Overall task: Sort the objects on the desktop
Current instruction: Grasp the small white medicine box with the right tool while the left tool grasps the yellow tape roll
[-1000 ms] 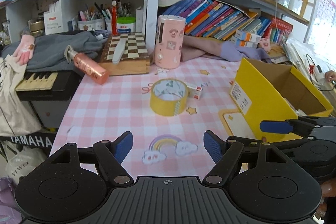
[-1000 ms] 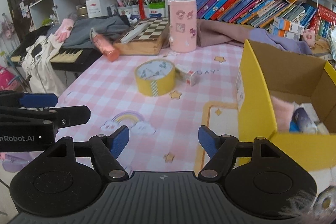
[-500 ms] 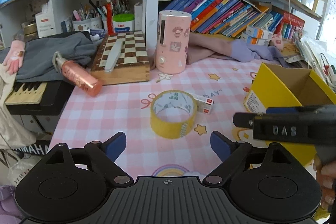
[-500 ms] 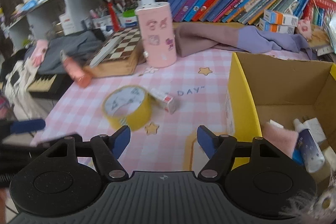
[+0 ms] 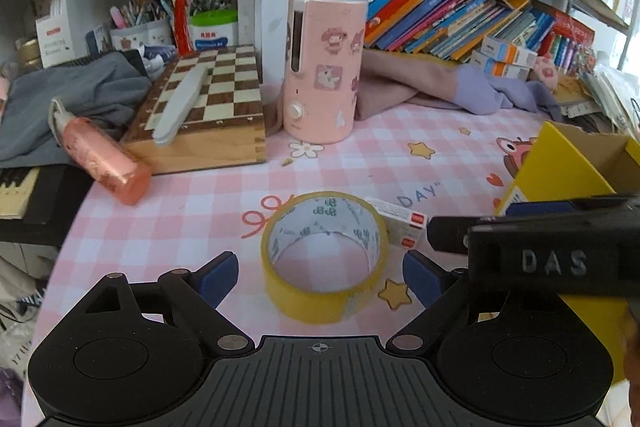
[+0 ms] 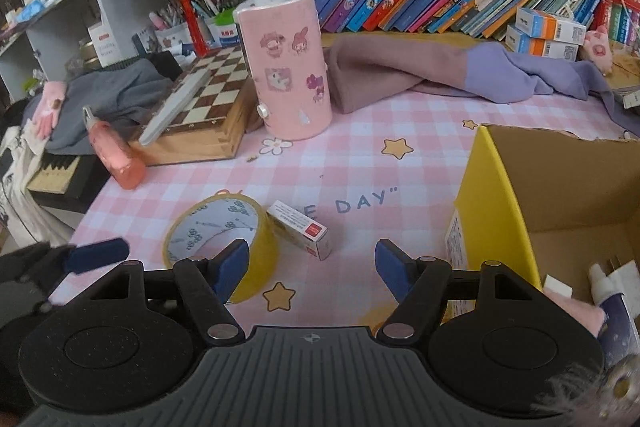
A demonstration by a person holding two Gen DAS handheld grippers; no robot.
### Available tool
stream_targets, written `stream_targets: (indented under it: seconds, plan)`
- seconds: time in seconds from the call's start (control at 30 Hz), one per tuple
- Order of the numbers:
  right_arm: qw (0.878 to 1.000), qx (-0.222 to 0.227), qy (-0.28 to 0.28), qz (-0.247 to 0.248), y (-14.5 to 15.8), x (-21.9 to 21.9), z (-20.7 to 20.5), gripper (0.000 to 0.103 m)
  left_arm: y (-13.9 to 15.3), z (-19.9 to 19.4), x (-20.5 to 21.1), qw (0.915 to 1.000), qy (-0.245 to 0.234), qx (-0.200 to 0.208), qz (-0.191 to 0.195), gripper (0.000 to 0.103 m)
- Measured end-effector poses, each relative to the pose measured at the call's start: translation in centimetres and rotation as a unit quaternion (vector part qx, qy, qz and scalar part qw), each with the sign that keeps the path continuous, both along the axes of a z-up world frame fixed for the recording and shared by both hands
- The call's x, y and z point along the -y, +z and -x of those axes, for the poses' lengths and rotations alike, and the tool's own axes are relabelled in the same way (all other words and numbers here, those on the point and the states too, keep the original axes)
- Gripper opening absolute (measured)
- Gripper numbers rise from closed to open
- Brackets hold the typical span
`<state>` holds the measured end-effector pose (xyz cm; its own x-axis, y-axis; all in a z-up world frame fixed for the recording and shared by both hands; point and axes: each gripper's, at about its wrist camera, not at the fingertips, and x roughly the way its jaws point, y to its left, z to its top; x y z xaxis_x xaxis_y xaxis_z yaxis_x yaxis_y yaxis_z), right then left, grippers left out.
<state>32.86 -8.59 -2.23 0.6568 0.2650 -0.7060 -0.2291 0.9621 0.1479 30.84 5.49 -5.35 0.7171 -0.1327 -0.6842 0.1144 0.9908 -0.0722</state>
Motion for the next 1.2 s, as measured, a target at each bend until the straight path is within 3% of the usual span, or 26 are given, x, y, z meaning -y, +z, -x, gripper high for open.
stream_targets:
  seconds: [0.3, 0.4, 0.87, 1.0, 1.07, 1.13, 1.2]
  plan:
    - [1.000, -0.003, 0.009, 0.017, -0.6, -0.6, -1.7, 0.068, -2.6, -3.1, 1.9, 0.9989, -0.014, -0.008, -0.045, 0.092]
    - [1.000, -0.006, 0.008, 0.020, -0.8, -0.6, -2.2, 0.068, -3.1, -3.5, 1.7, 0.9986, -0.015, -0.013, -0.048, 0.087]
    - [0.997, -0.051, 0.033, 0.044, -4.1, -2.8, -6.4, 0.067, -0.5, 2.7, -5.5, 0.9952, 0.086, -0.039, 0.027, 0.085]
    - [0.995, -0.059, 0.047, 0.066, -5.5, -3.6, -7.7, 0.052, 0.0, 4.5, -6.5, 0.9920, 0.111, -0.043, 0.041, 0.085]
    - [0.995, -0.052, 0.060, 0.065, -5.5, -3.7, -7.7, 0.038, 0.1, 5.1, -6.7, 0.9905, 0.121, -0.045, 0.048, 0.085]
    - [0.994, -0.051, 0.076, 0.055, -5.3, -3.7, -7.7, 0.014, 0.3, 5.5, -6.8, 0.9894, 0.126, -0.044, 0.055, 0.085]
    - [0.994, -0.053, 0.086, 0.047, -5.2, -3.8, -7.5, 0.013, 0.5, 5.6, -6.7, 0.9895, 0.127, -0.041, 0.057, 0.085]
